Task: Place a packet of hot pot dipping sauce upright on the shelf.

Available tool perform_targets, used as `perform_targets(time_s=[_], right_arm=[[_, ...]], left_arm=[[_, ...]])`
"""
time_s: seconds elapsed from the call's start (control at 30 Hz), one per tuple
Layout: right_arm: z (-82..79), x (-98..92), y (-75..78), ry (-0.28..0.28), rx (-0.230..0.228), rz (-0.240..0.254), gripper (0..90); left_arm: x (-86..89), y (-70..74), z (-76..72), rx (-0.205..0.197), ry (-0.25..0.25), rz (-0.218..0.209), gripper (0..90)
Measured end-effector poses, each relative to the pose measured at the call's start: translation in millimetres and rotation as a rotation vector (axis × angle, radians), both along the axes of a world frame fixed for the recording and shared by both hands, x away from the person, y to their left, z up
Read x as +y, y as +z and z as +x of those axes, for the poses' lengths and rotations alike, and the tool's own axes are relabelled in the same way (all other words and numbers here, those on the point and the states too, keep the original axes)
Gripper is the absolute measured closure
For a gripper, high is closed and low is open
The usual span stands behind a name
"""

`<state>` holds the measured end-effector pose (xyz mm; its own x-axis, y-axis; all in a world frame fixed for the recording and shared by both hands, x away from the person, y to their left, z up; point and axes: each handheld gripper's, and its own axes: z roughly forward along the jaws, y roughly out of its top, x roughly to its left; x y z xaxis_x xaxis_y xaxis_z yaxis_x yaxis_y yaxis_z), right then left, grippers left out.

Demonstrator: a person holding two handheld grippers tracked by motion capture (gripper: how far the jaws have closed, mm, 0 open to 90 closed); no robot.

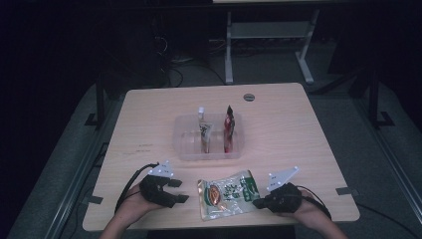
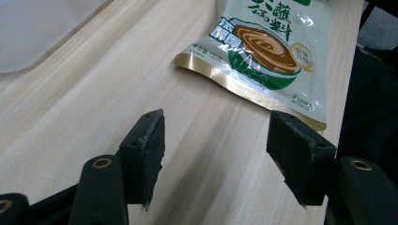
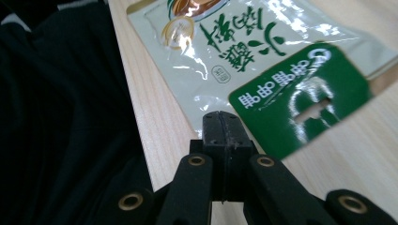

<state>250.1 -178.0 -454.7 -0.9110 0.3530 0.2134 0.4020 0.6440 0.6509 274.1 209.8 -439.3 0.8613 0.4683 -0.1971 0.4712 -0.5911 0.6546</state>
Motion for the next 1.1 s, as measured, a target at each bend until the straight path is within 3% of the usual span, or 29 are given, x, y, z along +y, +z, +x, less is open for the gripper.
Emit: perform_targets(time_s=[0.1, 0.17, 0.33, 0.57, 0.73, 0.87, 0.93, 1.1], right_arm=[[1.4, 9.0, -4.4, 0.029, -0.002, -0.036, 89.7], [4.4, 11.3, -8.7, 0.066, -0.050, -0.071, 89.7], [11.9, 15.8, -8.3, 0.034, -0.067, -0.076, 89.8], [23.7, 23.0, -9.2, 0.033, -0.081, -0.070, 89.8], [24.8, 23.6, -9.6, 0.023, -0.073, -0.061, 89.8], [24.0, 23.4, -9.1, 0.013, -0.059, -0.058, 89.8], [23.7, 23.7, -9.1, 0.015, -0.065, -0.061, 89.8], [24.3, 23.1, -9.4, 0.020, -0.069, -0.061, 89.8]], left_arm=[[-0.8, 0.5, -0.5, 0.003, -0.001, -0.002, 37.1], [-1.1, 0.6, -0.6, 0.001, -0.002, -0.004, 37.1], [-2.1, 0.2, 0.2, 0.000, -0.004, -0.001, 37.1], [-7.4, 2.0, 1.3, -0.023, -0.012, -0.003, 37.1], [-30.2, 2.6, 17.5, -0.057, -0.046, -0.025, 37.1], [-43.7, 0.6, 24.3, -0.042, -0.067, -0.057, 36.2], [-58.4, -0.1, 28.7, -0.063, -0.126, -0.039, 32.2], [-80.8, -8.8, 36.1, -0.045, -0.179, -0.011, 27.9]])
